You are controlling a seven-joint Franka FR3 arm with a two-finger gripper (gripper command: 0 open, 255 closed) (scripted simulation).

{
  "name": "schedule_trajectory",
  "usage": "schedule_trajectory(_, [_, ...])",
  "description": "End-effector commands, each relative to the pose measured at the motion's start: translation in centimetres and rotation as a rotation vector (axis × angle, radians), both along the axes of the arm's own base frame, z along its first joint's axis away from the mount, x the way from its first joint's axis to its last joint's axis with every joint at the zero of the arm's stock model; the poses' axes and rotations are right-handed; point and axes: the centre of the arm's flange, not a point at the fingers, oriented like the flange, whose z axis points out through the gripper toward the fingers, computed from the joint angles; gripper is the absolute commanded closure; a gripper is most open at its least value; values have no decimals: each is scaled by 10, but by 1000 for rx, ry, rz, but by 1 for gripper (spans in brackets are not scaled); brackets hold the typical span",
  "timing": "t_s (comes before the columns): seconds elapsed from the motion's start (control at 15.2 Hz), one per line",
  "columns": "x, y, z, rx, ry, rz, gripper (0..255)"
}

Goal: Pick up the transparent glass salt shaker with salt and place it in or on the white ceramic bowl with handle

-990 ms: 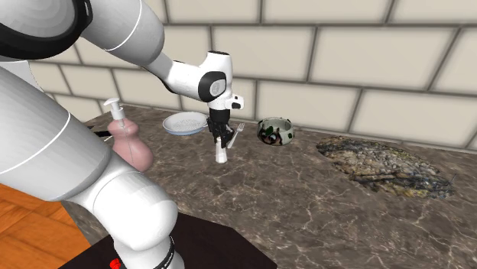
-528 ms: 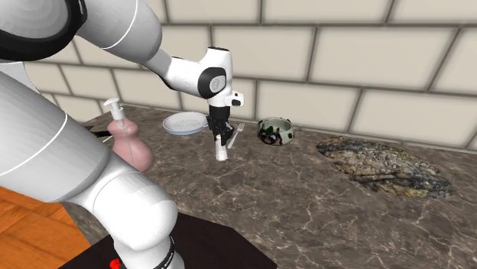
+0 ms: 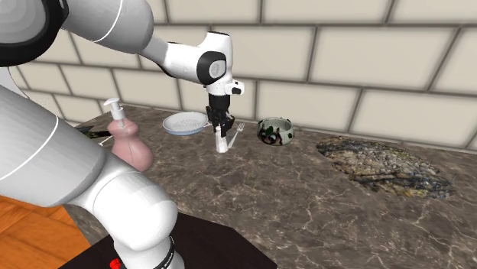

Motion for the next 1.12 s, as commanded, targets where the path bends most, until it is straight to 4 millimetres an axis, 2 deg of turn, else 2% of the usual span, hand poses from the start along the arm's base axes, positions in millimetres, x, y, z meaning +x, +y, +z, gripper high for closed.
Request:
schedule_trajectory(0.0, [0, 2, 11, 0, 0, 0, 255])
schedule_trajectory(1.06, [0, 2, 95, 0, 0, 0, 255])
